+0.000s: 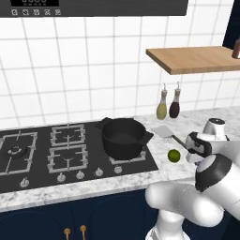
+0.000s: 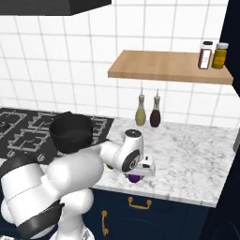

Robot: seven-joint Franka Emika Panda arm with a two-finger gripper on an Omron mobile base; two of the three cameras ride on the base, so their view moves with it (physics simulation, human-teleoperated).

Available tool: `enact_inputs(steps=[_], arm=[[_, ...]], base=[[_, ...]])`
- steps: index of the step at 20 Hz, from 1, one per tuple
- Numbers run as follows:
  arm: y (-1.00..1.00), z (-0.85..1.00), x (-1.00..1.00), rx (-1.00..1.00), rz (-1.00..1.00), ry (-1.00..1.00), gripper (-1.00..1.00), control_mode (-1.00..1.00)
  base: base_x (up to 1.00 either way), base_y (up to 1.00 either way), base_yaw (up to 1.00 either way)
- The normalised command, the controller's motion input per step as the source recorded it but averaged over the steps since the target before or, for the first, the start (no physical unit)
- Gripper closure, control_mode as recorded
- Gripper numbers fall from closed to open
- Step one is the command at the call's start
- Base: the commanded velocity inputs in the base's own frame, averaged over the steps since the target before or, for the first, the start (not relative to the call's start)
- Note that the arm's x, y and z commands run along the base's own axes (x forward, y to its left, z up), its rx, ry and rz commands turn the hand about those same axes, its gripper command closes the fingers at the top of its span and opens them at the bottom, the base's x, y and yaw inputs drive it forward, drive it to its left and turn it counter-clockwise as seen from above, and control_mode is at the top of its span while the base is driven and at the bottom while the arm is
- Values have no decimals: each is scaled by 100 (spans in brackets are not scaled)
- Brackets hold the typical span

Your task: Put the eggplant and lime in the pot. Retrieve the spatula and lightly stir the vegetables in the pot.

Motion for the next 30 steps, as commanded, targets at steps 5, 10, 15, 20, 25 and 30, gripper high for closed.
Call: enact_inputs(steps=[5,10,15,20,25,30], arm=[[47,96,-41,1,0,-5,100,-100],[99,100,-43,-3,0,-2,100,-100],[100,100,-13,-4,0,0,100,-100],[87,88,28,-1,0,-1,100,-100],[66,47,73,-1,0,0,100,-100],[51,5,86,0,0,0,100,-100]], base=[[0,0,0],[0,0,0],[0,0,0],[0,0,0],[0,0,0],[0,0,0]])
